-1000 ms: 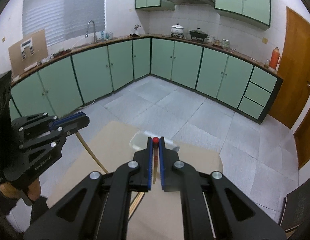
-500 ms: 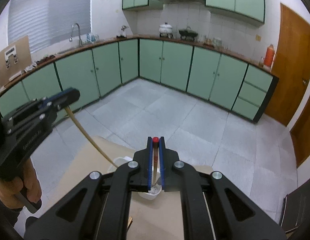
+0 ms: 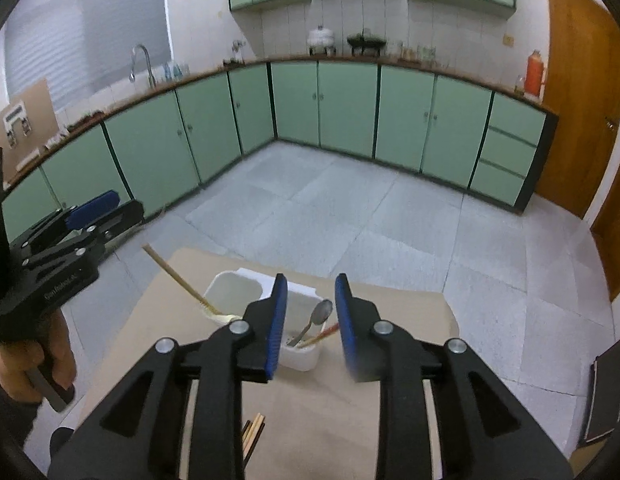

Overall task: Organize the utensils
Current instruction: 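Carry both chopsticks to the holder and drop them in, then return both tools to the chopsticks and grasp a black chopstick with the left tool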

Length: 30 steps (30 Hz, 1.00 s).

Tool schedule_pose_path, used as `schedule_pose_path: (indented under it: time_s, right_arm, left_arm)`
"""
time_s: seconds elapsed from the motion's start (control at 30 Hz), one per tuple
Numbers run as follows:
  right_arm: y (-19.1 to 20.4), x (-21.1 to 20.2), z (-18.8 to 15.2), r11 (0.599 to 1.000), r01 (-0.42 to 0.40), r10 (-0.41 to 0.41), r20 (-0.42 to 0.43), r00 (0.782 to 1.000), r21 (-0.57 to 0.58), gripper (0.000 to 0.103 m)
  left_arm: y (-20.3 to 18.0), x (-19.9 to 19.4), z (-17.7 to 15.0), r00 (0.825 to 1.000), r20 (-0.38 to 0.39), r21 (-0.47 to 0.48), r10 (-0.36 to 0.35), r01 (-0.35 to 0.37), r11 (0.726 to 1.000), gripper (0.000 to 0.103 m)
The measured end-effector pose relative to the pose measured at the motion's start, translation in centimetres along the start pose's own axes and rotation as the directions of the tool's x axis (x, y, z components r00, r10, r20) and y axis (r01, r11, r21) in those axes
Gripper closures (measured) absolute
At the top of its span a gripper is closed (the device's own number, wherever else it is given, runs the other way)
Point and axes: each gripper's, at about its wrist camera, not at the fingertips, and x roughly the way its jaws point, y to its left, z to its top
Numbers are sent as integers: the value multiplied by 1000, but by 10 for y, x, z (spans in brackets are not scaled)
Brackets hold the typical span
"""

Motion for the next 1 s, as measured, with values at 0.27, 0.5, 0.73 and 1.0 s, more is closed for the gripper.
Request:
schedule_pose_path:
  time_s: [0.27,0.5,0.73,1.0]
  right_arm:
    - [22,-57,-150,1000,-6,6,59,998,7,68]
    - [73,-46,-310,999,-52,53,-110,992,15,68]
    - [116,-44,-354,993,-114,109,-144,984,-28,65]
    - [96,-36,-345,999,-33,28,-142,989,-33,61]
  left_arm:
    - [-4,-97,-106,999,-45,92,-1,5,996,30]
    - [-24,-141,-227,979,-197,103,-47,68,992,29]
    - [-24,-163,-271,976,-217,53,-25,38,998,29]
    - [-35,-163,-293,963,-263,46,-58,73,996,29]
